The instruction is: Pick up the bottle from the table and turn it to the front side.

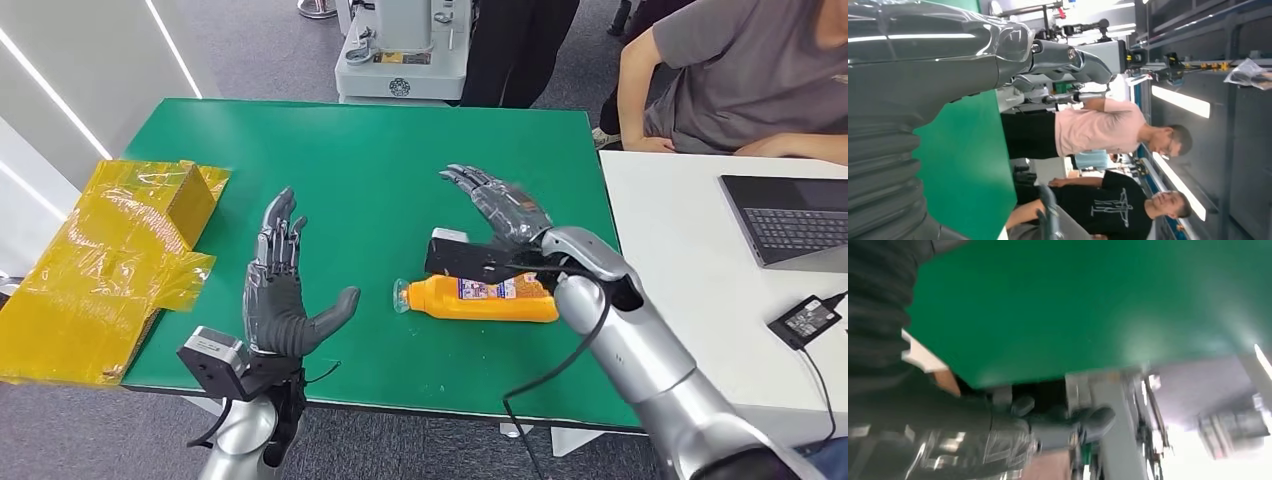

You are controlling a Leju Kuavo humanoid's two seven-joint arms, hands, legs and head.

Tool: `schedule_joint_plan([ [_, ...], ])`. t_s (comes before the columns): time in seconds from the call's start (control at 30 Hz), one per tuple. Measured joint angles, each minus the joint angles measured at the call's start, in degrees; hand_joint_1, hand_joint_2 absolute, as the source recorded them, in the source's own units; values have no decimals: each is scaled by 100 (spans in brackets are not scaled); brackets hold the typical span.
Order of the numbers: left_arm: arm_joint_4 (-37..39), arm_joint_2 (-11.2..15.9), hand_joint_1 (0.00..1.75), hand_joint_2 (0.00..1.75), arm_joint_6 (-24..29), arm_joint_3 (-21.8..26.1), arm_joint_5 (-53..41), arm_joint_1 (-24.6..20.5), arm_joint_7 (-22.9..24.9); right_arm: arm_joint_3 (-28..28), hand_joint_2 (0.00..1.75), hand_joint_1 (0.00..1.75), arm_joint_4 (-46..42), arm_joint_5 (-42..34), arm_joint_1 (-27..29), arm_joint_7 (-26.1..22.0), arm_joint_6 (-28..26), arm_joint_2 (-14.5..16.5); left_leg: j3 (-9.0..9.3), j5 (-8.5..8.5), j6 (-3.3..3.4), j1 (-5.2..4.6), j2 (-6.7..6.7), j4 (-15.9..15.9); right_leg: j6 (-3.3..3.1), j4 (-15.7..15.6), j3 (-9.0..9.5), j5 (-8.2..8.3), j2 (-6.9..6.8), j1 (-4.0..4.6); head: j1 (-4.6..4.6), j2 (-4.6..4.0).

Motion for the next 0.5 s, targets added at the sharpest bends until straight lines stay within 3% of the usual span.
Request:
schedule_joint_plan([
  [0.2,3,-1,0,175,-57,-25,103,-171,116,752,175,0,1223,-303,-740,-81,535,-84,1,2,0,1,-3,3,1,0,0,1,-2,0,1,0],
  [0.5,14,4,0,175,-58,-92,176,-318,180,1527,175,0,2092,-827,-788,-80,497,-317,-1,-1,2,-1,-6,5,3,-3,0,0,-2,0,1,0],
])
